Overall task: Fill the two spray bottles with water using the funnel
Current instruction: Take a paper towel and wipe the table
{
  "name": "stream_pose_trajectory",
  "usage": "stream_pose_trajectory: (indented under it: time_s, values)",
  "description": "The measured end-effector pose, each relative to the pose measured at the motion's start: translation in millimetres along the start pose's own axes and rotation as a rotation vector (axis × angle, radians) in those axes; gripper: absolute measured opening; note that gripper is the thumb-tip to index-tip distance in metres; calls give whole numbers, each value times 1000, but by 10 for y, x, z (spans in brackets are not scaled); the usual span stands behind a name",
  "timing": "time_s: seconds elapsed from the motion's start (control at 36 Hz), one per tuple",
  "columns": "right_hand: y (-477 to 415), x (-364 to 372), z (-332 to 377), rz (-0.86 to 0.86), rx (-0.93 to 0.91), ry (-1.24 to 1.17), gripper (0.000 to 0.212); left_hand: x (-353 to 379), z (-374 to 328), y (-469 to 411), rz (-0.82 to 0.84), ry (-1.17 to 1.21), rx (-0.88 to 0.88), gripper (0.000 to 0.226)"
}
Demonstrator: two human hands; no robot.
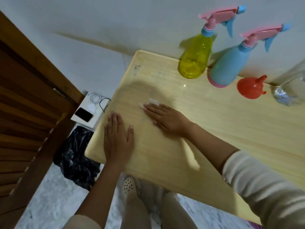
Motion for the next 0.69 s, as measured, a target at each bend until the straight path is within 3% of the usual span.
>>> stream_pose_trajectory:
  time_s: [0.19, 0.33, 0.47, 0.69]
  values:
    - [841, 29, -441, -115, 157, -101, 57, 32, -112, 95, 14, -5, -11, 70]
    - [1616, 117, -854, -290, 526, -171, 53, 32, -130, 100, 28, -12, -10, 64]
    - [2268, 353, -802, -470, 897, -238, 53, 35, -134, 95, 53, -25, 3, 65]
    - [2123, 538, -177, -707, 1381, -416, 50, 13, -42, 131, 145, -52, 215, 77]
Point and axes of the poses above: each hand's wrist, its own y-axis away from the middle knuckle, its own x-axis out of the palm, z = x × y, the point moved 10 cm from there along -y, towards the middle knuckle, and after that the axes turned 8 degrees about z, right-handed, at the moved point
